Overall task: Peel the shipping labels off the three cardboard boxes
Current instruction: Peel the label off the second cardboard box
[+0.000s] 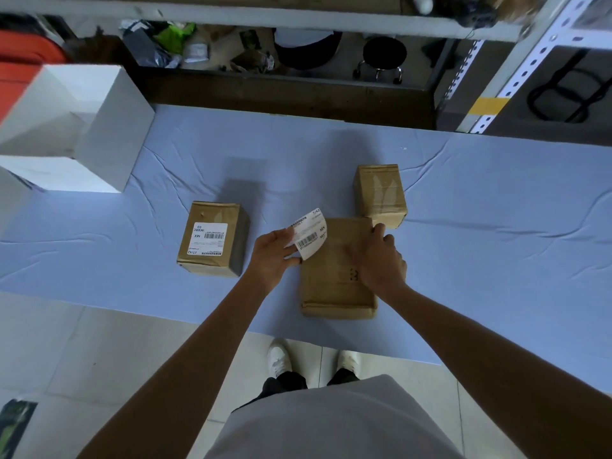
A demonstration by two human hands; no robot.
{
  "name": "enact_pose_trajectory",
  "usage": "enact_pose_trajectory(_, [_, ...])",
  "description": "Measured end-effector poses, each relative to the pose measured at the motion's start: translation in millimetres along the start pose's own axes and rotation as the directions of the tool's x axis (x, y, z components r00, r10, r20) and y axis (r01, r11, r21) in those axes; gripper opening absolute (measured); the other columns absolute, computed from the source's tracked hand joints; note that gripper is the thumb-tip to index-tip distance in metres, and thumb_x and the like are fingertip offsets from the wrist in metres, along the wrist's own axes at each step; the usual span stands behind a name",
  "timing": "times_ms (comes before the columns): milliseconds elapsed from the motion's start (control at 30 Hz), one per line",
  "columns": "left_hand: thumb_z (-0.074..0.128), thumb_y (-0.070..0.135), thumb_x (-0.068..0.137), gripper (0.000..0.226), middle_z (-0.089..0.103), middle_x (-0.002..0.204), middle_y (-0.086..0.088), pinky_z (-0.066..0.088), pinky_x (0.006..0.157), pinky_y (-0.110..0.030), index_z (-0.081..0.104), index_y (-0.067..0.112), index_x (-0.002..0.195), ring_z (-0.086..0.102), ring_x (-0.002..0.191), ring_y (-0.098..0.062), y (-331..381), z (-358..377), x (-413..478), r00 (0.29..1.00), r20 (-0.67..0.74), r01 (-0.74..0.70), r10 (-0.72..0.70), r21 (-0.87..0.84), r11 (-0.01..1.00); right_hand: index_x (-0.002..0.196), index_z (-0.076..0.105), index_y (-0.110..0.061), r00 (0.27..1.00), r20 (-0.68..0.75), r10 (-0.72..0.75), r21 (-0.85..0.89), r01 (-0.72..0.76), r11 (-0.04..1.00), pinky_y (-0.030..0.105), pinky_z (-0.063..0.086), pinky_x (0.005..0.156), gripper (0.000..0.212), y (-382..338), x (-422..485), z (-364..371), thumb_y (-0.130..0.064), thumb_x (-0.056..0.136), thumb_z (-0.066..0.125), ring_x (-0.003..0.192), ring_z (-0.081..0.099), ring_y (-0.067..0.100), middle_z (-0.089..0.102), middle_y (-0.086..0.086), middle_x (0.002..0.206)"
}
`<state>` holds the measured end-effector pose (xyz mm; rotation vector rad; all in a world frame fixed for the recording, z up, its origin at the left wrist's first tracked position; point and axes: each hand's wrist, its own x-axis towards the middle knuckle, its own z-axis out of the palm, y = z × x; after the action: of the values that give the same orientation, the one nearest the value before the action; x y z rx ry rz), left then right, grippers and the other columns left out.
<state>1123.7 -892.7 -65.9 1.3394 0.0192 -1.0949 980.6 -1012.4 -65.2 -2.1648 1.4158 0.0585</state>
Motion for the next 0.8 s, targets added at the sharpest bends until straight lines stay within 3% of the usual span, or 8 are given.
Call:
enact_pose_trajectory(67, [0.047, 0.016, 0.097, 0.02, 0.064, 0.099, -0.012, 0.057, 0.063, -0.032, 0.054, 0.0, 0.107, 0.064, 0.092, -0.027, 2.1, 2.5, -1.2, 1.0, 0.008, 0.004, -0.004, -0.037, 0.999, 0.137, 0.022, -0.012, 0.997, 0.072, 0.035, -0.034, -0.033, 0.999, 0.05, 0.045, 0.09, 0.111, -7.4, -5.2, -2.4, -0.08, 0.058, 0.063, 0.118, 0.05, 0.037, 0.044, 0.013, 0.129])
enact_pose_trajectory(167, [0.049, 0.015, 0.095, 0.013, 0.065, 0.093, -0.012, 0.057, 0.062, -0.032, 0.058, 0.004, 0.094, 0.065, 0.086, -0.025, 6.2, 6.3, -2.8, 1.0, 0.013, 0.019, -0.018, -0.111, 0.994, 0.14, 0.017, -0.011, 0.997, 0.037, 0.062, -0.051, -0.06, 0.997, 0.049, 0.044, 0.093, 0.133, -12.0, -8.3, 1.0, -0.084, 0.041, 0.068, 0.122, 0.047, 0.036, 0.039, 0.013, 0.134])
enact_pose_trajectory(267, [0.049, 0.015, 0.096, 0.014, 0.065, 0.093, -0.011, 0.055, 0.069, -0.035, 0.06, 0.006, 0.092, 0.064, 0.086, -0.024, 8.2, 8.4, -3.8, 1.0, 0.013, 0.021, -0.02, -0.105, 0.994, 0.142, 0.016, -0.012, 0.995, 0.025, 0.097, -0.063, -0.095, 0.994, 0.049, 0.044, 0.092, 0.118, -12.4, -4.6, 2.7, -0.073, 0.058, 0.07, 0.12, 0.05, 0.037, 0.04, 0.013, 0.135])
enact_pose_trajectory(400, [0.049, 0.014, 0.095, 0.014, 0.065, 0.093, -0.011, 0.053, 0.071, -0.036, 0.06, 0.006, 0.094, 0.064, 0.087, -0.024, 11.7, 7.3, -4.6, 1.0, -0.002, 0.027, -0.027, -0.102, 0.994, 0.132, 0.027, -0.013, 0.995, -0.085, 0.044, -0.084, -0.051, 0.995, 0.042, 0.042, 0.077, 0.044, -4.6, 2.3, -1.1, -0.026, 0.094, 0.044, 0.099, 0.058, 0.037, 0.056, 0.014, 0.114])
enact_pose_trajectory(467, [0.05, 0.015, 0.095, 0.014, 0.065, 0.094, -0.011, 0.054, 0.071, -0.035, 0.06, 0.005, 0.095, 0.065, 0.086, -0.024, 12.7, 6.5, -5.3, 1.0, -0.002, 0.031, -0.031, -0.089, 0.996, 0.125, 0.034, -0.012, 0.995, -0.1, 0.021, -0.099, -0.031, 0.995, 0.04, 0.04, 0.074, 0.031, -0.5, 5.4, -4.3, -0.021, 0.095, 0.036, 0.096, 0.059, 0.037, 0.061, 0.015, 0.108])
enact_pose_trajectory(600, [0.049, 0.014, 0.095, 0.014, 0.065, 0.093, -0.011, 0.052, 0.07, -0.035, 0.061, 0.006, 0.092, 0.064, 0.085, -0.022, 13.5, 9.8, -5.4, 1.0, 0.006, 0.031, -0.031, -0.091, 0.995, 0.135, 0.027, -0.009, 0.996, 0.01, 0.086, -0.013, -0.086, 0.996, 0.047, 0.044, 0.088, 0.09, -10.2, -0.1, -4.3, -0.068, 0.074, 0.058, 0.111, 0.056, 0.038, 0.053, 0.013, 0.123])
enact_pose_trajectory(667, [0.049, 0.013, 0.095, 0.014, 0.065, 0.095, -0.011, 0.056, 0.065, -0.033, 0.06, 0.004, 0.095, 0.065, 0.085, -0.022, 14.0, 11.6, -5.1, 0.999, 0.019, 0.028, -0.026, -0.104, 0.994, 0.138, 0.022, -0.01, 0.993, -0.026, 0.119, 0.006, -0.119, 0.993, 0.048, 0.046, 0.087, 0.11, -15.4, -3.2, 0.9, -0.078, 0.062, 0.062, 0.112, 0.056, 0.037, 0.05, 0.012, 0.124])
enact_pose_trajectory(800, [0.05, 0.013, 0.095, 0.013, 0.066, 0.096, -0.01, 0.058, 0.057, -0.029, 0.06, 0.005, 0.098, 0.065, 0.087, -0.021, 14.2, 11.4, -5.5, 0.999, 0.023, 0.032, -0.03, -0.081, 0.996, 0.134, 0.024, -0.009, 0.987, -0.102, 0.124, 0.028, -0.122, 0.992, 0.045, 0.046, 0.078, 0.09, -11.4, 1.2, 4.8, -0.061, 0.075, 0.066, 0.103, 0.058, 0.037, 0.05, 0.013, 0.12])
